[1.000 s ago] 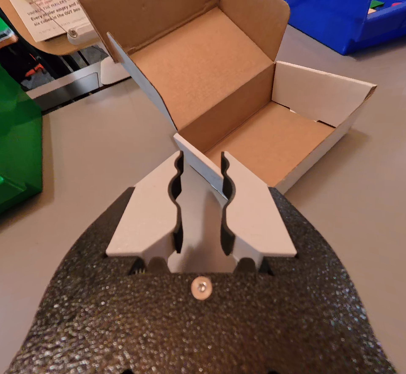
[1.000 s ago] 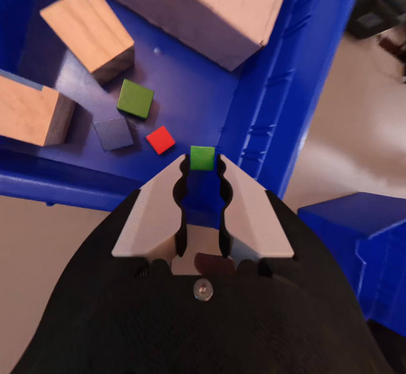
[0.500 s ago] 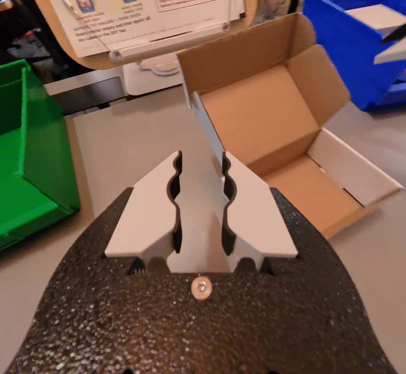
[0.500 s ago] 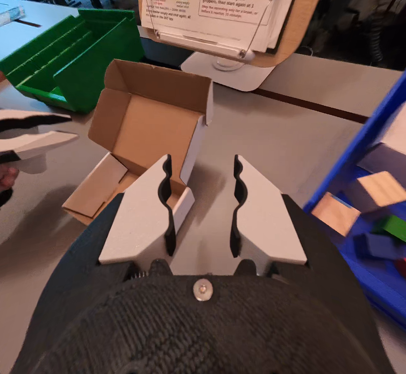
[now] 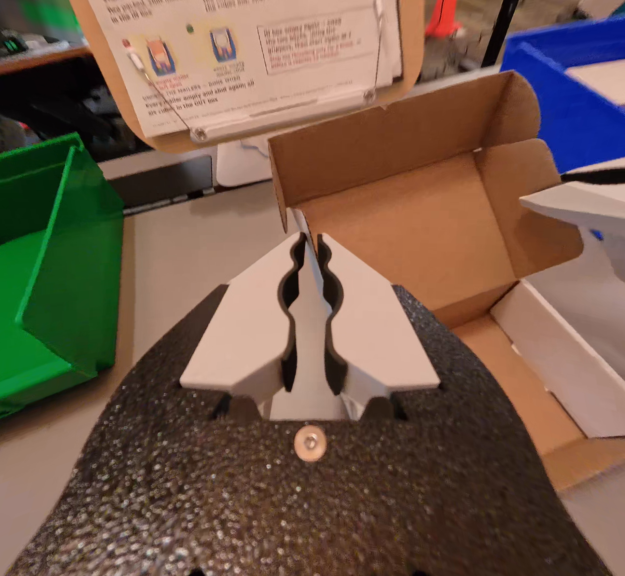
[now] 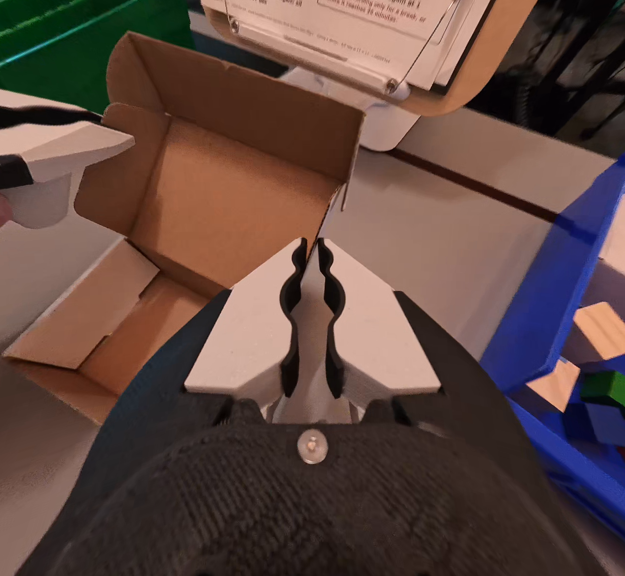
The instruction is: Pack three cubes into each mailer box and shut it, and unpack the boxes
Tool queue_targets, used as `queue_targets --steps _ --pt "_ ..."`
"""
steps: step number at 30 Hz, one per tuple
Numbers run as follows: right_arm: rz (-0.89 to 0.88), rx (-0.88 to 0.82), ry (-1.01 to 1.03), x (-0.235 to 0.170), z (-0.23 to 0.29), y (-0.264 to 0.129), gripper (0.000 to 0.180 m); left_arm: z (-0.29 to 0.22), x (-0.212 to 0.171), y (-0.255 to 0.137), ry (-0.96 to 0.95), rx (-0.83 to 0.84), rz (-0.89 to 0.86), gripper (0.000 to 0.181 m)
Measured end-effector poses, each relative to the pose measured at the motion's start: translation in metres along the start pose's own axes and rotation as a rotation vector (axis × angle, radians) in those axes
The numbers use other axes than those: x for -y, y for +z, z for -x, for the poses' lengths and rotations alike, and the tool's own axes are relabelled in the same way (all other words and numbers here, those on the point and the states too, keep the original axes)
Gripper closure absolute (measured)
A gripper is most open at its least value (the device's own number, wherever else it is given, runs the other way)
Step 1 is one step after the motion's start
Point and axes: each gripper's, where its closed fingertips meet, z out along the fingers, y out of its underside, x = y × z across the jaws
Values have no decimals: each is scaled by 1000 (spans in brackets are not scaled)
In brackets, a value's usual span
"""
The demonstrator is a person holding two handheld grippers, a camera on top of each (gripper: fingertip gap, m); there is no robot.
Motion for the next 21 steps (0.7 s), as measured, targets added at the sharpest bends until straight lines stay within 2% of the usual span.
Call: queue_targets --steps 1,4,8,11,16,21 --pt "-36 -30 -20 0 2 -5 175 -3 3 -6 3 0 -52 176" --pt "-116 -113 -59 -8 11 -21 175 -14 -5 -28 45 -9 -157 174" --pt "-276 -214 4 -15 22 -50 177 -29 -12 -63 97 -29 -339 173" --pt "-359 -302 -34 -22 30 -65 177 -37 -17 -84 209 0 -439 172" --pt "-319 -290 -43 -37 44 -87 176 -48 -32 -108 256 -9 -466 173" --pt "-227 -202 1 -63 57 -105 175 -55 -58 -128 257 -15 -384 175"
